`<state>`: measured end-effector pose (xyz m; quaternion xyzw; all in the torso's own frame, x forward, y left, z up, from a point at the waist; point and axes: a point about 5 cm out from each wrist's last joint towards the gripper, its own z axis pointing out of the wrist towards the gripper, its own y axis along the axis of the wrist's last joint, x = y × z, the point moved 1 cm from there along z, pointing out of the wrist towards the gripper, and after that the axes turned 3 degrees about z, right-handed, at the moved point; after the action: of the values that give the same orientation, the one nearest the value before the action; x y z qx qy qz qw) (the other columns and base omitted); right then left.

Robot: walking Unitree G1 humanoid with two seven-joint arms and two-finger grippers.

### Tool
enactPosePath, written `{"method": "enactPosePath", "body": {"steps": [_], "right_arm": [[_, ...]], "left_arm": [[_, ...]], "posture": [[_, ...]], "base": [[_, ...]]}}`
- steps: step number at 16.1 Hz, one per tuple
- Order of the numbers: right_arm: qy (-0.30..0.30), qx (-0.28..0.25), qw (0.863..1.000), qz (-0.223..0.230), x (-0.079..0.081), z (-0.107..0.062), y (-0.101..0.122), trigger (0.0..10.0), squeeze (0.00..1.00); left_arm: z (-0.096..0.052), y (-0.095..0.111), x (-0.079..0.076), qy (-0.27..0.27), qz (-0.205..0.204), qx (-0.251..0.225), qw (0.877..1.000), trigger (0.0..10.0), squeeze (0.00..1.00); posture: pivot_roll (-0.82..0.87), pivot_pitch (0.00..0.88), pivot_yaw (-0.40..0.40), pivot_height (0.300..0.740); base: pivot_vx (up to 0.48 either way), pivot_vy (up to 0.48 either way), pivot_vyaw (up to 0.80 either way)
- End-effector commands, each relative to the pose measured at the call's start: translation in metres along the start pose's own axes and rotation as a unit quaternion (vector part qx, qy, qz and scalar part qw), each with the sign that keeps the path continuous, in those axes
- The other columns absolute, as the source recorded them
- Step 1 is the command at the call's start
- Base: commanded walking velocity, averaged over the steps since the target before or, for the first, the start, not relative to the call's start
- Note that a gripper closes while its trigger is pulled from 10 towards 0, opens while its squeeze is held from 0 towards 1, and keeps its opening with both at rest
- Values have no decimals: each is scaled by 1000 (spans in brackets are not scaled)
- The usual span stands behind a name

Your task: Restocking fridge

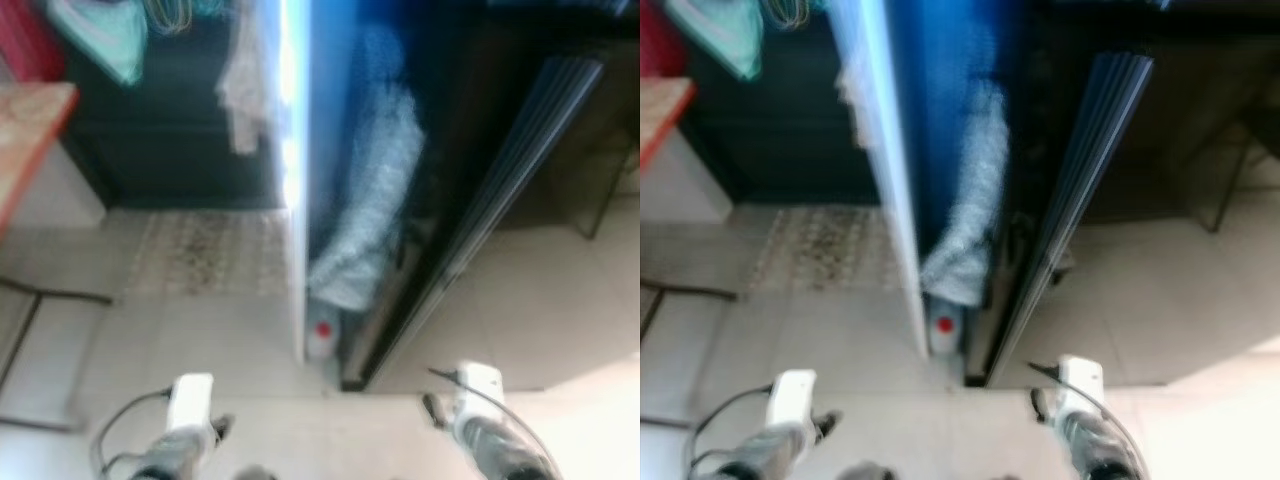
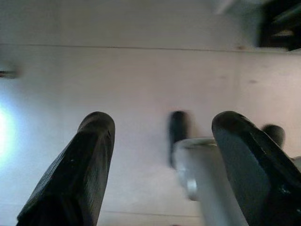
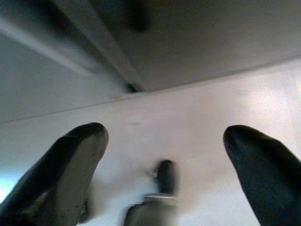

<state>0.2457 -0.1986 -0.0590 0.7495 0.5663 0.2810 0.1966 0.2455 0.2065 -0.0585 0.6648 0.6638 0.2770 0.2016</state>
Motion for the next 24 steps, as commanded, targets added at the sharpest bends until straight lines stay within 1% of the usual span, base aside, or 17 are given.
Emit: {"method": "enactPosePath", "body": {"steps": [1, 6, 8, 9, 12, 18, 21, 22, 24], "right_arm": [[-10, 3, 1000, 9, -7, -1, -1, 10000, 0], [-11, 6, 1000, 20, -6, -1, -4, 10000, 0], [-7, 9, 1000, 4, -7, -1, -4, 10000, 0], [-8, 8, 1000, 5, -7, -1, -4, 10000, 0], [-9, 8, 1000, 10, -6, -1, -2, 10000, 0], [-3, 9, 1000, 11, -3, -1, -1, 10000, 0], [1, 5, 1000, 6, -3, 0, 1, 10000, 0], [4, 5, 1000, -8, -3, -1, 2, 10000, 0], [8, 8, 1000, -7, -3, -1, 2, 10000, 0]], "left_arm": [[-1, -13, -5, -6, -4, 20, 1000, 10000, 0], [-1, -15, -4, -2, -9, 25, 1000, 10000, 0], [-1, -16, -5, -3, -13, 24, 1000, 10000, 0], [-1, -16, -5, -3, -14, 24, 1000, 10000, 0], [-1, -14, -5, -2, -21, 22, 1000, 10000, 0], [-1, -12, -3, 3, -32, 20, 999, 10000, 0], [-1, -11, -4, 3, -29, 19, 999, 10000, 0], [-1, -11, -4, 2, -29, 19, 999, 10000, 0], [-1, -11, -4, 2, -30, 18, 999, 10000, 0]], "posture": [[93, 152, -2, 740], [101, 95, 12, 740], [101, 79, 4, 740], [98, 67, 3, 740], [104, 88, -4, 740], [115, 102, -3, 740], [113, 100, -2, 740], [113, 100, -1, 740], [115, 102, -3, 740]], "base": [[0, 0, 0], [0, 0, 0], [0, 0, 0], [0, 0, 0], [0, 0, 0], [0, 395, 0], [0, 82, 0], [0, 0, 800], [0, 0, 800]]}}
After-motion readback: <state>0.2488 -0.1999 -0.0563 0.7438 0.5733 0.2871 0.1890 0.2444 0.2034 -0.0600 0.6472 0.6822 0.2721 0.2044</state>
